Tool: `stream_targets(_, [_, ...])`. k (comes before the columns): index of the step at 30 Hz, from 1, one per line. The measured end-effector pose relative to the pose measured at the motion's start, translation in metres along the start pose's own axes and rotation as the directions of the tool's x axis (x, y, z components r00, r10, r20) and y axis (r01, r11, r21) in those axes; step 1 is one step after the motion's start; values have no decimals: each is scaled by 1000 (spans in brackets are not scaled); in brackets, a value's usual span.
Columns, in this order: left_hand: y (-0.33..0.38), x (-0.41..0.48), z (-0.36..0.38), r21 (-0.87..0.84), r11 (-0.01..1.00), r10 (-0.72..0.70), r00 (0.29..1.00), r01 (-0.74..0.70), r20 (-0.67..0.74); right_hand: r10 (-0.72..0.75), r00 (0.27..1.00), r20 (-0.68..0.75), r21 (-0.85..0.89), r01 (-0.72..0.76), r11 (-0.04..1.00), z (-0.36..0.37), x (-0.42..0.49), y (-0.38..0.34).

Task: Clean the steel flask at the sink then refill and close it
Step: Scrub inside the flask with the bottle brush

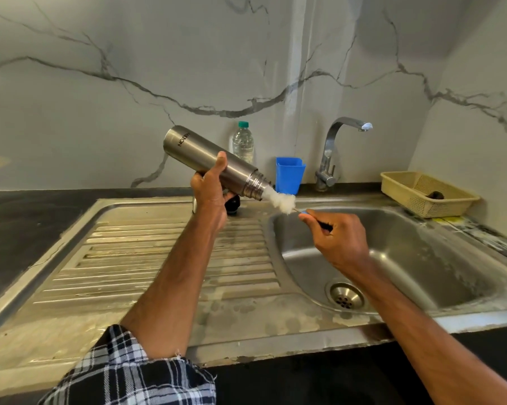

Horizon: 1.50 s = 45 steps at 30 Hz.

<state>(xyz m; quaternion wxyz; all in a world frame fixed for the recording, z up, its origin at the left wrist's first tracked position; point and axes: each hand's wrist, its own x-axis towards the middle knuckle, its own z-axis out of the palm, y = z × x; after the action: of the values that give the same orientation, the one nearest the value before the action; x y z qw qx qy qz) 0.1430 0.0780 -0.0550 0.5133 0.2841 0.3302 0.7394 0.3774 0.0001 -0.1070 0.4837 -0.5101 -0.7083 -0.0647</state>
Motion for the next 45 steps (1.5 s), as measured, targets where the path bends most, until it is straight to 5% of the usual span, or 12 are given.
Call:
stream_targets(4, [10,18,2,-20,1000,-5,999,4,-32,207,934,292,304,-296,905,-12,8,9])
stream_targets(7, [27,35,5,23,999,23,999,-22,-33,248,889,386,347,-388,854,-20,5,16])
stream_targets(10, [41,43,19,117,992,50,999,-52,19,209,963,169,265,-249,932,-13,4,19])
stream_targets(14, [58,55,34,164,984,68,997,-75,46,-85,987,-140,-149,64,987,-10,1,17])
stream_targets(18, [62,60,41,226,969,93,995,-99,34,-207,964,-169,-315,146,938,-5,-1,10])
stream_targets(24, [119,74,28,129,952,285,957,-278,-44,33,997,-71,-251,-50,967,-28,-11,30])
stream_targets(29, [114,37,40,398,911,39,985,-104,168,274,962,8,-252,-263,931,-33,2,32])
stream_targets(35, [39,-31,31,265,949,-244,926,167,287,382,922,64,-225,-359,906,-24,-5,25])
stream_targets(45, [-20,-63,10,222,939,-325,889,263,322,406,914,-20,-184,-403,897,-22,-2,25])
